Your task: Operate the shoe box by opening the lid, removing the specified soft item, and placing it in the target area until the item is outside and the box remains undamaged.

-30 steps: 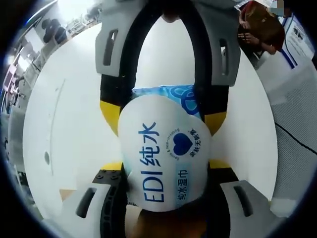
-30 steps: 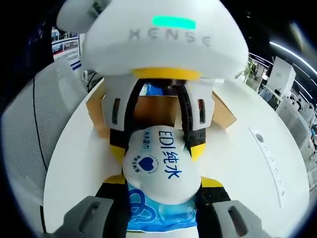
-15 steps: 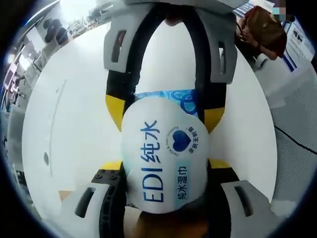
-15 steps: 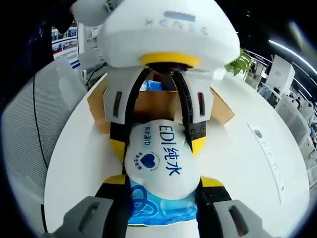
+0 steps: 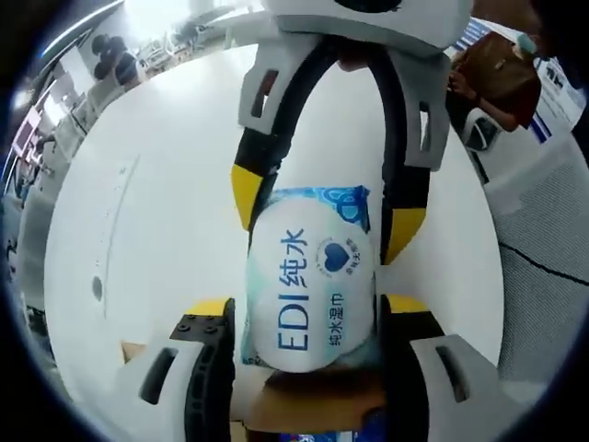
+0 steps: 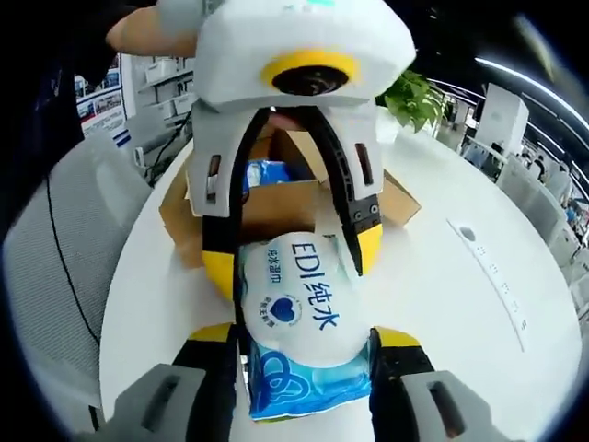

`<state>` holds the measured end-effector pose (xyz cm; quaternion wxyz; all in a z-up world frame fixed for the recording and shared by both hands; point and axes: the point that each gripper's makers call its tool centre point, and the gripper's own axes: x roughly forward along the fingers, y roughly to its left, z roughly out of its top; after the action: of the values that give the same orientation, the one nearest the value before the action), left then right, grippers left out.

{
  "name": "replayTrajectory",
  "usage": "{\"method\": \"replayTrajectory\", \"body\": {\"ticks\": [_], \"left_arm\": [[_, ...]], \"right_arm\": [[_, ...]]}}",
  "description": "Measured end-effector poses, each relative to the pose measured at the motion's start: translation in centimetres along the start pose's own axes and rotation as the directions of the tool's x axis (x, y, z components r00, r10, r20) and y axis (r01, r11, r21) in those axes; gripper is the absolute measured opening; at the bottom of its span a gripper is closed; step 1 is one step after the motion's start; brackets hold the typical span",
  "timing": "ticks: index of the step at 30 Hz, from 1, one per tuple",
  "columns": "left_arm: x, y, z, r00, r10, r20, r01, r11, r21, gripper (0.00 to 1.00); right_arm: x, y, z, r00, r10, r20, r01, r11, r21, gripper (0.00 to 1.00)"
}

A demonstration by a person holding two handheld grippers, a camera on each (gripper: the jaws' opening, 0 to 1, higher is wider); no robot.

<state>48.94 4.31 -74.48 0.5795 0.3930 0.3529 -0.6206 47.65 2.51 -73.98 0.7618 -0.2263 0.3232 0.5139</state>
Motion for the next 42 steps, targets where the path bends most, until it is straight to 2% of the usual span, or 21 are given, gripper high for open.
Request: {"method": "replayTrajectory", "body": {"ticks": [4,12,17,21,26,30,35,38,40,42], "left_arm": [[-0.9,-0.1,0.1,0.999,-0.008,0.031,0.009,0.999,-0.044,0.63],[-2.4,-0.8,0.8,0.993,-0.021,0.118,0.035,0.992,-0.120,0.65],[-3.1,-1.1,0.7,0.990,-0.007,0.144,0.025,0.991,-0.128,0.67],[-3.8,-1.1,1.5,0.980,0.009,0.201,0.023,0.988,-0.154,0.69],[-4.9,-1.3,1.8,0.972,0.028,0.233,0.007,0.989,-0.151,0.71],[-5.8,-1.3,1.9,0.961,0.046,0.273,0.004,0.983,-0.181,0.73],[-6.7,-1.7,1.6,0.947,0.059,0.317,0.009,0.978,-0.208,0.76],[-7.1,-2.0,1.0,0.944,0.059,0.326,0.019,0.973,-0.232,0.78],[-7.4,-2.1,0.9,0.937,0.066,0.344,0.022,0.968,-0.248,0.79],[-7.9,-2.0,1.1,0.920,0.085,0.382,0.024,0.962,-0.272,0.79]], "right_arm": [[-0.6,-0.3,0.9,0.998,-0.025,0.051,0.022,0.997,0.075,0.60],[-1.8,-0.1,1.6,0.995,-0.050,0.084,0.038,0.990,0.134,0.60],[-2.3,0.3,1.8,0.993,-0.066,0.095,0.051,0.986,0.157,0.62],[-2.7,0.5,2.0,0.990,-0.079,0.114,0.053,0.976,0.212,0.64],[-3.4,0.5,2.5,0.984,-0.106,0.145,0.066,0.964,0.258,0.68],[-3.8,0.5,2.7,0.979,-0.127,0.160,0.076,0.954,0.290,0.71],[-4.2,1.2,3.1,0.976,-0.141,0.169,0.083,0.947,0.310,0.73],[-4.3,1.8,3.3,0.974,-0.146,0.172,0.087,0.946,0.313,0.75],[-4.4,2.0,3.5,0.973,-0.148,0.178,0.085,0.944,0.319,0.75],[-4.7,2.2,3.7,0.971,-0.156,0.183,0.089,0.941,0.327,0.76]]}}
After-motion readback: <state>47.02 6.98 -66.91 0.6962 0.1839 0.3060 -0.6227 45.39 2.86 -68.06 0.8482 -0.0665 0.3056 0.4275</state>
